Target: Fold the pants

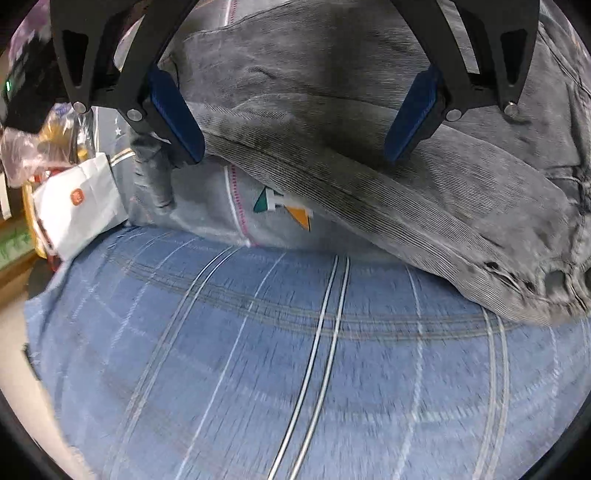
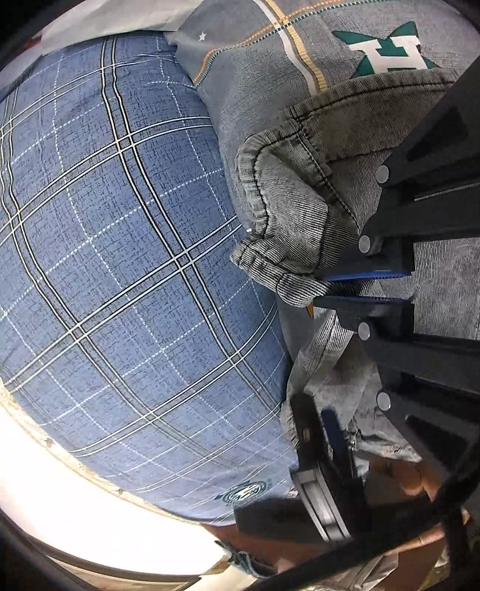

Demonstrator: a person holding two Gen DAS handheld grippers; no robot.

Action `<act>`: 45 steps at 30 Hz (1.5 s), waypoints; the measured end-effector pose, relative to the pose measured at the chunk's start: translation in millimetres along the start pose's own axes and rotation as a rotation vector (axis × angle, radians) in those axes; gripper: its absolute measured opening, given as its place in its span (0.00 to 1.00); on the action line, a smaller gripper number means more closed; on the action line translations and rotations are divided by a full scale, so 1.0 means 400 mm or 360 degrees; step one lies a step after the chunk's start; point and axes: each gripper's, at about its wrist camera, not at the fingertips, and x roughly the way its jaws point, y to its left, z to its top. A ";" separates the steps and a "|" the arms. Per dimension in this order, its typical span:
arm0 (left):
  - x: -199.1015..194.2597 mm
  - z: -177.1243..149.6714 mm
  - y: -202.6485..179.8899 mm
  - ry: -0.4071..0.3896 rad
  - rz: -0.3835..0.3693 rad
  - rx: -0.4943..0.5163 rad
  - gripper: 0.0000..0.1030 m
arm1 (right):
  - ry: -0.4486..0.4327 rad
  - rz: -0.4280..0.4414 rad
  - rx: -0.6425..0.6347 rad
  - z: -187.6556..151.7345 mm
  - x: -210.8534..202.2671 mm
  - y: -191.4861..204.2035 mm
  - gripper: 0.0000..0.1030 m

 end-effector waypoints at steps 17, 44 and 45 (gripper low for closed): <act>-0.003 -0.150 0.070 0.0004 0.0278 -0.0405 0.02 | 0.0473 0.0068 -0.0124 -0.045 0.025 -0.048 0.30; -0.077 -0.176 0.075 -0.0173 -0.0047 -0.0466 0.02 | 0.0038 0.0072 0.0302 0.045 -0.003 -0.114 0.11; -0.106 -0.165 0.058 -0.0233 -0.0083 -0.0459 0.02 | -0.0046 0.0185 0.0319 0.084 -0.027 -0.117 0.11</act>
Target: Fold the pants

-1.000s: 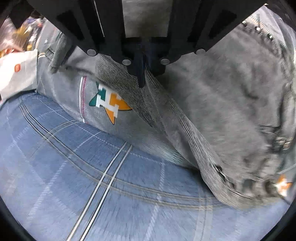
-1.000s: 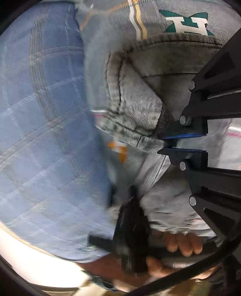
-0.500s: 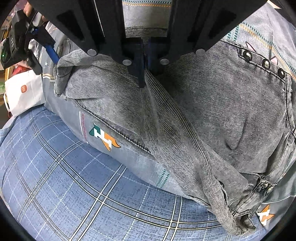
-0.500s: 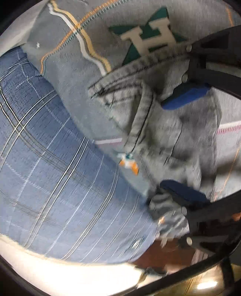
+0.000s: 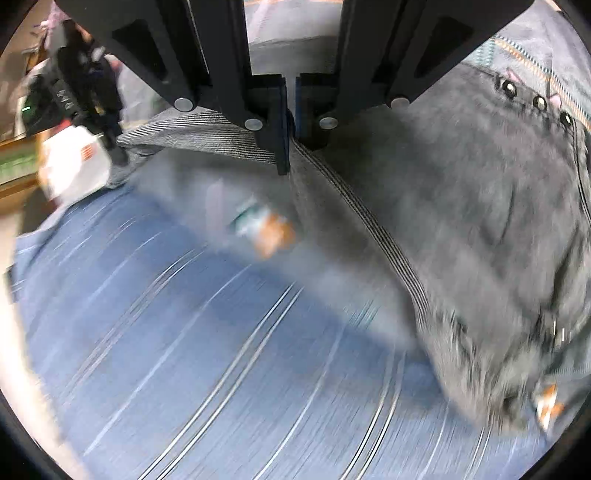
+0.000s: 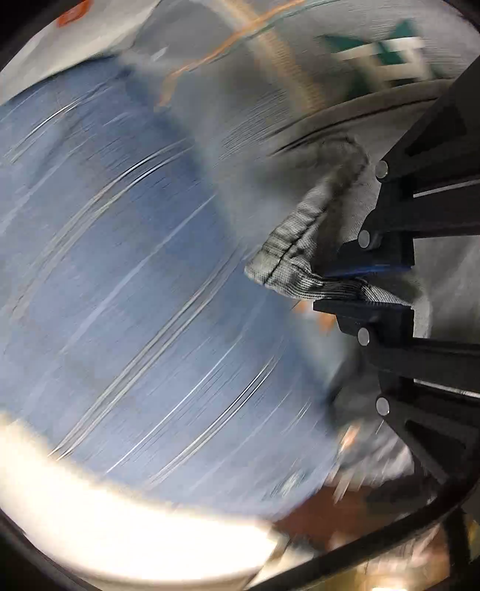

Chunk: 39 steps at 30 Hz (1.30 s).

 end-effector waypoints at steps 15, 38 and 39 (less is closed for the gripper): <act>0.102 -0.285 0.096 0.0081 -0.0044 0.0104 0.02 | 0.0186 -0.0189 0.0270 -0.167 -0.074 -0.211 0.11; 0.081 -0.281 0.133 0.0152 -0.0087 0.0201 0.03 | -0.0123 -0.0516 -0.0284 -0.023 -0.171 -0.040 0.73; 0.082 -0.279 0.133 0.0154 -0.0089 0.0198 0.03 | -0.0078 -0.0502 -0.0313 0.005 -0.130 -0.041 0.73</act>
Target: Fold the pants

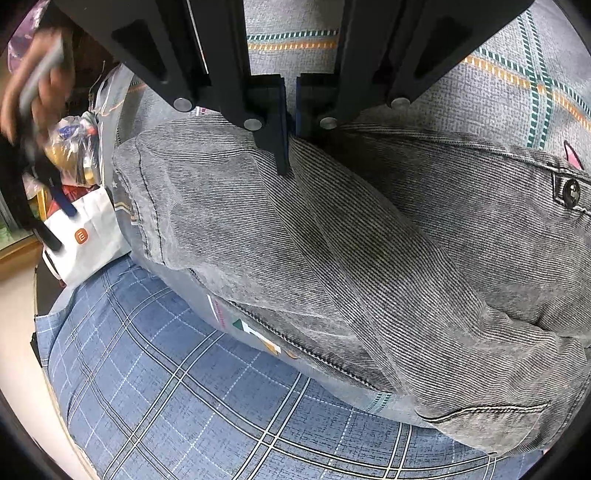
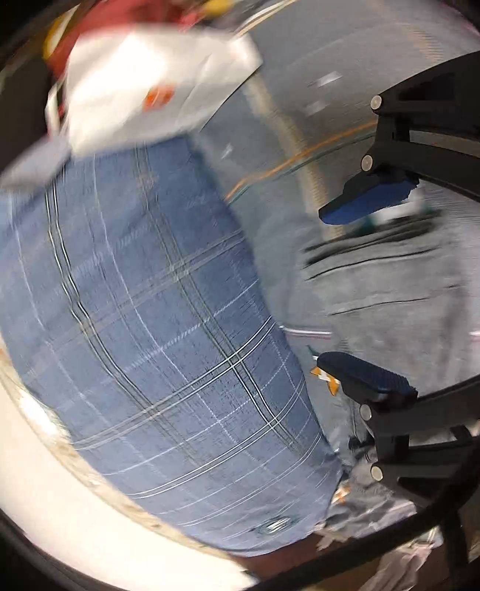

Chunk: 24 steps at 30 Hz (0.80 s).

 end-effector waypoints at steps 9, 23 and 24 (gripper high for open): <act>0.010 0.013 -0.023 -0.0011 0.0036 0.0047 0.03 | 0.0333 -0.0038 0.0022 -0.024 0.258 -0.039 0.49; -0.055 0.022 -0.064 -0.0152 0.0051 0.0118 0.03 | 0.0141 -0.0019 -0.0029 0.027 0.094 -0.012 0.08; -0.051 0.023 -0.065 -0.0148 0.0062 0.0128 0.03 | 0.0110 -0.0059 -0.0024 0.028 0.077 -0.017 0.08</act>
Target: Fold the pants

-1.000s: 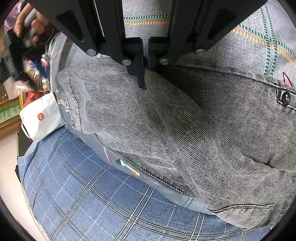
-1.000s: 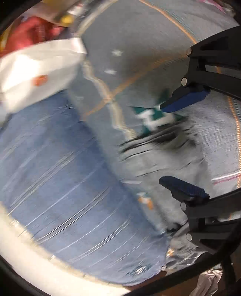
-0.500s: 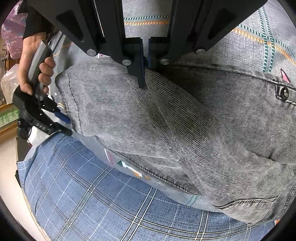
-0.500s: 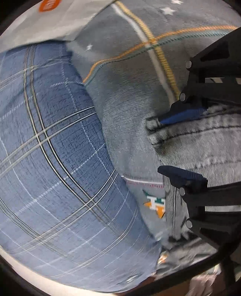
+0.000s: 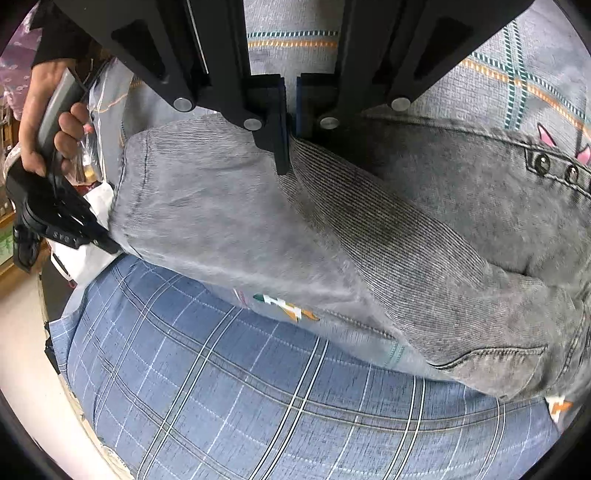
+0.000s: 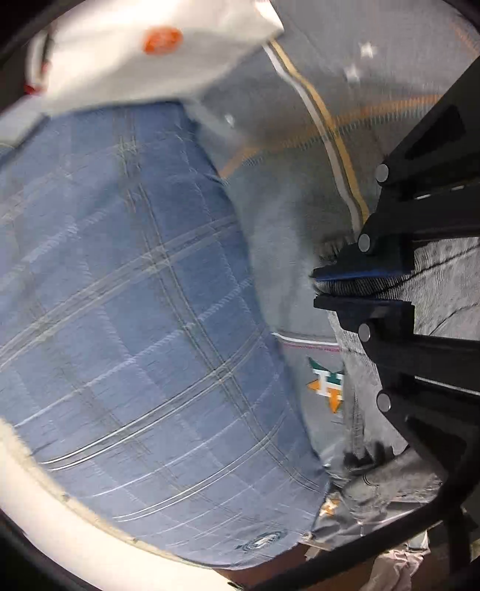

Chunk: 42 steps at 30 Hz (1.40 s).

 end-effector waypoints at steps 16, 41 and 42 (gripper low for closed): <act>-0.094 -0.048 0.056 0.0096 -0.0019 0.0280 0.43 | -0.0184 -0.0029 -0.0096 -0.010 -0.059 0.074 0.60; -0.311 0.360 0.800 -0.0147 0.0225 -0.0647 0.57 | 0.0298 0.0369 -0.1431 -0.538 0.328 0.991 0.60; -0.296 0.357 0.792 -0.0118 0.0221 -0.0620 0.57 | 0.0303 0.0333 -0.1453 -0.549 0.346 1.000 0.60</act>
